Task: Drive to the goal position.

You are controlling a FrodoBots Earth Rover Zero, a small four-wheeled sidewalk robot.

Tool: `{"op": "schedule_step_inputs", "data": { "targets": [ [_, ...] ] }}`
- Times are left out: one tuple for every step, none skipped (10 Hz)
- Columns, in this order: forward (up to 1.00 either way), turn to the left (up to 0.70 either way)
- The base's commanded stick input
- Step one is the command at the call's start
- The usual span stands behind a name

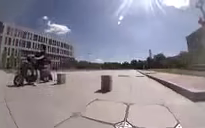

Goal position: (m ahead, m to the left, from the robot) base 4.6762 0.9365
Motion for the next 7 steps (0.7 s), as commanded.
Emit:
{"op": "schedule_step_inputs", "data": {
  "targets": [
    [0.7,0.01],
    [0.7,0.01],
    [0.7,0.01],
    [0.7,0.01],
    [0.7,0.01],
    [0.7,0.01],
    [0.7,0.01]
  ]
}}
